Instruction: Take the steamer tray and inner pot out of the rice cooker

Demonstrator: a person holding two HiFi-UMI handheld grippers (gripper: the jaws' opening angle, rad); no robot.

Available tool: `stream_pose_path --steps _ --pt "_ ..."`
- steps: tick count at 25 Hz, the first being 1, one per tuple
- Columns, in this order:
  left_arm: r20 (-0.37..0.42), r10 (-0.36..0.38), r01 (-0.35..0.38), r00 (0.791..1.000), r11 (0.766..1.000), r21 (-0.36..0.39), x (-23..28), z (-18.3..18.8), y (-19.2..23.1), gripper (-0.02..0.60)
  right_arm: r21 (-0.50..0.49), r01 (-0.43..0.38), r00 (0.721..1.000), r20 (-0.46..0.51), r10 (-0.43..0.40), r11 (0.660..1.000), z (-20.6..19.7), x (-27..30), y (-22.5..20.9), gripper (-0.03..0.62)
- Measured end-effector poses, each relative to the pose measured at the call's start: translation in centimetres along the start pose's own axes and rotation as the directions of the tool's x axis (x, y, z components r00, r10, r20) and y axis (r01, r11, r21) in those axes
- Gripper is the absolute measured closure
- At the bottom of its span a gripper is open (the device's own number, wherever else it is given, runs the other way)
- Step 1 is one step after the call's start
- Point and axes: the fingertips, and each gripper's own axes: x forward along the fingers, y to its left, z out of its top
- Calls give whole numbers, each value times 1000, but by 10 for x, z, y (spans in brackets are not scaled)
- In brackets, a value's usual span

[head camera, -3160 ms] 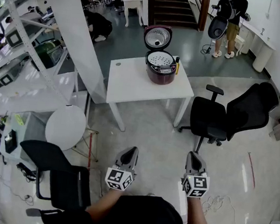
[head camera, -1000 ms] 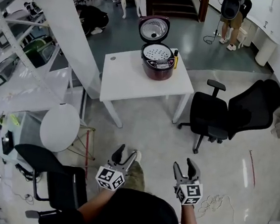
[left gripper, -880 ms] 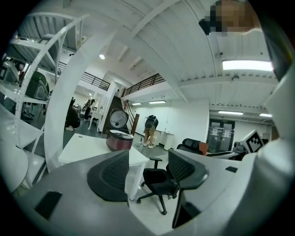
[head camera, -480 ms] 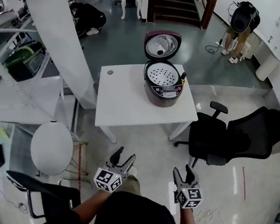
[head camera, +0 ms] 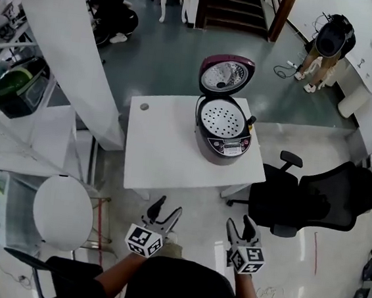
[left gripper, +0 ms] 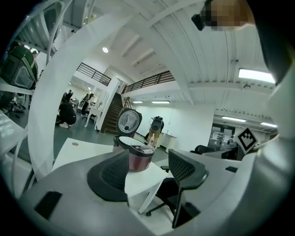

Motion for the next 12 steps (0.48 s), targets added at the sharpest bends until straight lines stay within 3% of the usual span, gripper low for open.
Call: stream_pose_path --steps 8,12 --pt "-24 -13 12 1000 999 -42 23 -4 24 336 -1 -18 1000 -22 18 1000 16 50 12 379" --pt "10 27 -27 1000 999 -19 36 9 28 336 -11 -64 998 -19 64 998 29 77 15 379"
